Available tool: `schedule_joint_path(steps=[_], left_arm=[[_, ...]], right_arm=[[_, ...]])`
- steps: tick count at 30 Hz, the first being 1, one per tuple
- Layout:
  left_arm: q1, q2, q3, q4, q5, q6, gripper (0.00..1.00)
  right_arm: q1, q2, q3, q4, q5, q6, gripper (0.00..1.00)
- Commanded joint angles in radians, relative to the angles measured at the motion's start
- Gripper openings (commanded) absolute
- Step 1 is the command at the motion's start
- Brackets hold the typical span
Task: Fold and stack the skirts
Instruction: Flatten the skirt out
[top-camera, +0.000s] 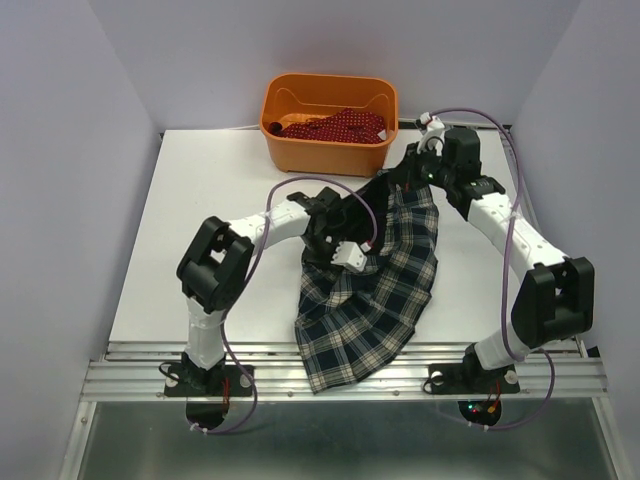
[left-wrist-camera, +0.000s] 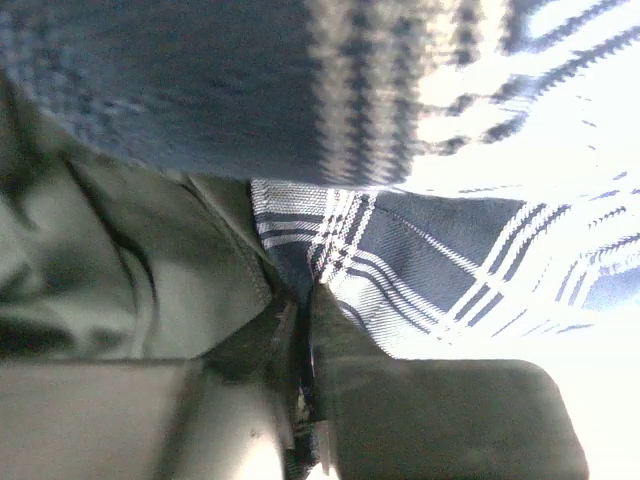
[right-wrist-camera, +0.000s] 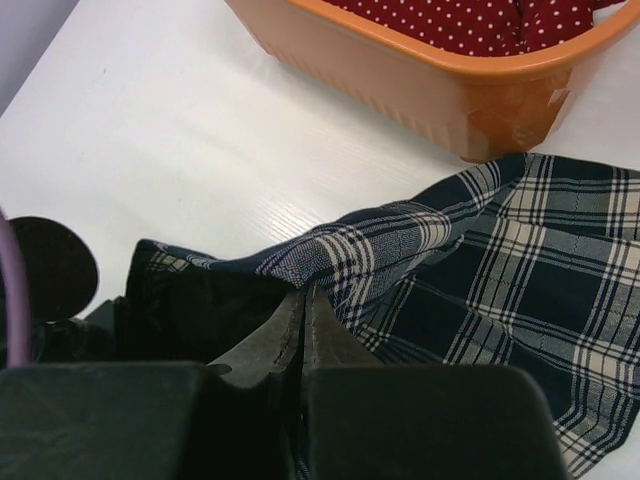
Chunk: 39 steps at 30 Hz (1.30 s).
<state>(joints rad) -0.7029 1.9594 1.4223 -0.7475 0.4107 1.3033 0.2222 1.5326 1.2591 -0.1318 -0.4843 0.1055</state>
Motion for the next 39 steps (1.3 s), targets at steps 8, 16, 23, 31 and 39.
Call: schedule_joint_path(steps=[8,16,23,31,39], left_arm=[[0.149,-0.535,-0.209,0.113,0.066,-0.021,0.00],[0.365,-1.014,-0.569,0.495,0.180,-0.157,0.00],[0.382,-1.258,-0.838,0.562,0.160,-0.043,0.00],[0.402,-1.084,-0.569,0.542,0.227,-0.114,0.00],[0.655,-0.923,-0.222,0.581,0.356,-0.199,0.00]], right_arm=[[-0.078,-0.034,0.025,-0.026,0.134,-0.093,0.01],[-0.161,-0.080,0.049,-0.086,0.239,-0.148,0.01],[-0.202,-0.057,0.089,-0.092,0.329,-0.149,0.01],[-0.221,0.032,0.249,-0.086,0.155,0.057,0.01],[-0.170,0.225,0.609,0.008,0.096,0.307,0.01]])
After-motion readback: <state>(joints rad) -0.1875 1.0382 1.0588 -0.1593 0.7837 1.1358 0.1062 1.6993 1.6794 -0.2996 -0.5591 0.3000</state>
